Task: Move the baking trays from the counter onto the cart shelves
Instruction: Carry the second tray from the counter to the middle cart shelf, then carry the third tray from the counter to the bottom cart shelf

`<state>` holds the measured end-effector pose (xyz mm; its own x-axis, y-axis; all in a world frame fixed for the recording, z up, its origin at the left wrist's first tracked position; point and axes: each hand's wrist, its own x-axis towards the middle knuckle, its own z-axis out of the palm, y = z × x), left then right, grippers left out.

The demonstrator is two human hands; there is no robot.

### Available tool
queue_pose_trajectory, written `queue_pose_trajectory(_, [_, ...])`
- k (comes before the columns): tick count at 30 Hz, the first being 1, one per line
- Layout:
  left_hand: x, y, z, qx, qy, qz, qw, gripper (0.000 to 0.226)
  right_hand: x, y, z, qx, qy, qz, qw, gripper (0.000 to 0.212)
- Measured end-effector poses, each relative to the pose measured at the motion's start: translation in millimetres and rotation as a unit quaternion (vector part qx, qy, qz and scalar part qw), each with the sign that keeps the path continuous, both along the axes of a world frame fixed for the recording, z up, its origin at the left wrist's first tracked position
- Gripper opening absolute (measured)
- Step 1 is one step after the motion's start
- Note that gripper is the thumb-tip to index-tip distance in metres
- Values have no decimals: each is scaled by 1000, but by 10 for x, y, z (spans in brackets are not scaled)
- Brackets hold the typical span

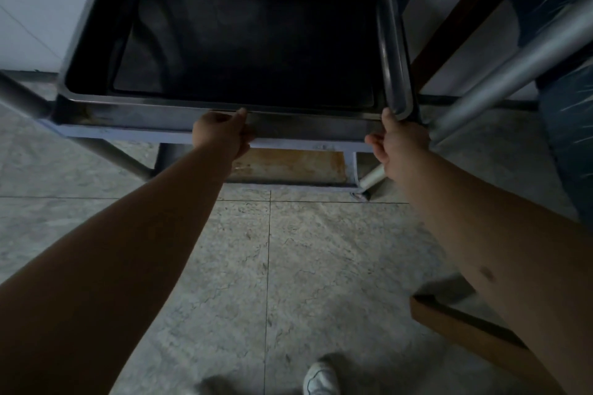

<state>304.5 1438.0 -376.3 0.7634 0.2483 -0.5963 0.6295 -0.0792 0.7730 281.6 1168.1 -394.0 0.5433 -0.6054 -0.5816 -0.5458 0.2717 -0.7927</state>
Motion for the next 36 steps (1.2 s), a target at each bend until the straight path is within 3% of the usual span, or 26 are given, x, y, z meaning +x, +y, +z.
queue_pose_trajectory(3, [-21, 24, 39, 58, -9, -97, 994, 22, -146, 119, 49, -33, 33, 68, 997, 45])
queue_pose_trajectory(5, [-114, 51, 113, 147, -64, -216, 963, 33, -333, 265, 82, -105, 12, 178, 978, 38])
queue_pose_trajectory(7, [-268, 84, 169, 251, -136, -344, 895, 56, -550, 385, 125, -274, 10, 348, 896, 43])
queue_pose_trajectory(9, [-467, 138, 230, 328, -152, -426, 829, 82, -769, 504, 225, -404, 15, 476, 781, 67])
queue_pose_trajectory(10, [-568, 177, 295, 348, -137, -447, 812, 93, -861, 565, 297, -441, 29, 513, 736, 81])
queue_pose_trajectory(13, [-962, 287, 596, 349, -107, -460, 810, 105, -1189, 771, 610, -459, 102, 569, 675, 108])
queue_pose_trajectory(15, [-1214, 378, 782, 395, -120, -466, 782, 104, -1383, 906, 762, -462, 125, 590, 650, 113])
queue_pose_trajectory(22, [-1613, 825, 1975, 530, -137, -510, 664, 107, -1894, 1163, 1943, -478, 144, 577, 647, 119])
queue_pose_trajectory(30, [-2357, 1147, 3343, 504, -145, -529, 667, 108, -2706, 1453, 3287, -507, 139, 522, 671, 117])
queue_pose_trajectory(36, [-2667, 1232, 4028, 505, -197, -549, 636, 107, -3088, 1569, 3923, -518, 121, 505, 680, 115])
